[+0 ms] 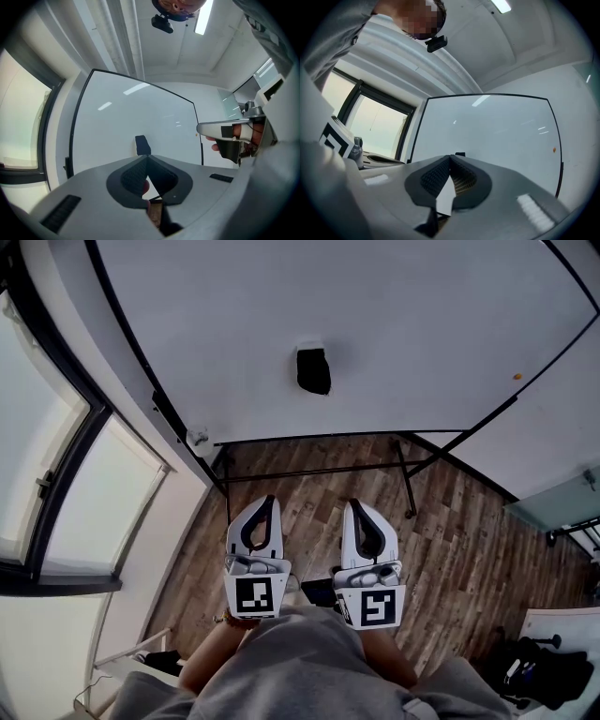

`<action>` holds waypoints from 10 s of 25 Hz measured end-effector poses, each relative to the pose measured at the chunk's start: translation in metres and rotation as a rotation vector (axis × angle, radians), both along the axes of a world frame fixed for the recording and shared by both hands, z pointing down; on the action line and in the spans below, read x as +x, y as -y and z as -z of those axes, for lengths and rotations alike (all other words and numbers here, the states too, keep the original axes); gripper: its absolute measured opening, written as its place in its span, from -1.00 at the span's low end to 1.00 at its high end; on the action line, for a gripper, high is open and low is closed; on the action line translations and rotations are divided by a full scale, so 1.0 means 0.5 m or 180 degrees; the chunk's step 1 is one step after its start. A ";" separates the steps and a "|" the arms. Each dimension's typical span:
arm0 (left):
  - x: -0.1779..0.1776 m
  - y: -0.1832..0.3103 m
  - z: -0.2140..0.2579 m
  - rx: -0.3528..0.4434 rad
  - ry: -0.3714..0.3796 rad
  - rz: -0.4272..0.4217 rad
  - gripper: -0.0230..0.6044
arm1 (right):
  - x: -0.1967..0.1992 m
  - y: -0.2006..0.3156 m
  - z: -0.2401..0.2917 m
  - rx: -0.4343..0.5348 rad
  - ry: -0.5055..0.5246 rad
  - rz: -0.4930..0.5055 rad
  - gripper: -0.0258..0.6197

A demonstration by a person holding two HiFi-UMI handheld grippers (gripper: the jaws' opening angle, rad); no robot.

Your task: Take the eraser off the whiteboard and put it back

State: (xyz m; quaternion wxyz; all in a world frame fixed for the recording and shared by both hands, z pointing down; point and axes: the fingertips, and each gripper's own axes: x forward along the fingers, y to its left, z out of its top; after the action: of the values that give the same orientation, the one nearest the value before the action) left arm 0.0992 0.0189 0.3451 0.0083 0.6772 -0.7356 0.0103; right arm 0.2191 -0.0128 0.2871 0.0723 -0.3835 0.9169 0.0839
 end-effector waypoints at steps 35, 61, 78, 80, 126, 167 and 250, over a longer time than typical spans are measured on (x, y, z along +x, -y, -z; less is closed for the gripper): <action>-0.194 0.244 -0.019 0.0070 -0.0137 -0.0858 -0.91 | -0.173 0.199 -0.004 0.0063 -0.0297 -0.0916 -0.88; -0.287 0.294 -0.053 0.0016 -0.0228 -0.1034 -0.91 | -0.267 0.298 -0.033 0.0013 -0.0605 -0.0965 -0.55; -0.300 0.340 -0.053 0.0000 -0.0195 -0.0883 -0.91 | -0.294 0.404 -0.032 -0.0013 -0.0633 -0.0749 -0.39; -0.302 0.343 -0.055 0.0001 -0.0186 -0.0872 -0.91 | -0.298 0.411 -0.034 -0.0026 -0.0626 -0.0735 -0.36; -0.339 0.385 -0.067 -0.0012 -0.0110 -0.0630 -0.91 | -0.352 0.499 -0.101 -0.0445 -0.0799 -0.0546 -0.12; -0.355 0.383 -0.068 0.0032 -0.0113 -0.0611 -0.91 | -0.356 0.532 -0.114 -0.0542 -0.0799 -0.0719 -0.11; -0.384 0.312 -0.062 0.0039 -0.0118 -0.0647 -0.91 | -0.347 0.530 -0.117 -0.0551 -0.0604 -0.0844 -0.20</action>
State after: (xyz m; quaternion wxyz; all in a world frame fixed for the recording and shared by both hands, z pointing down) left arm -0.0927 -0.1369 0.3762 0.0167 0.7485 -0.6629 -0.0060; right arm 0.0456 -0.2778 0.3456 -0.0595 -0.4961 0.8648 0.0493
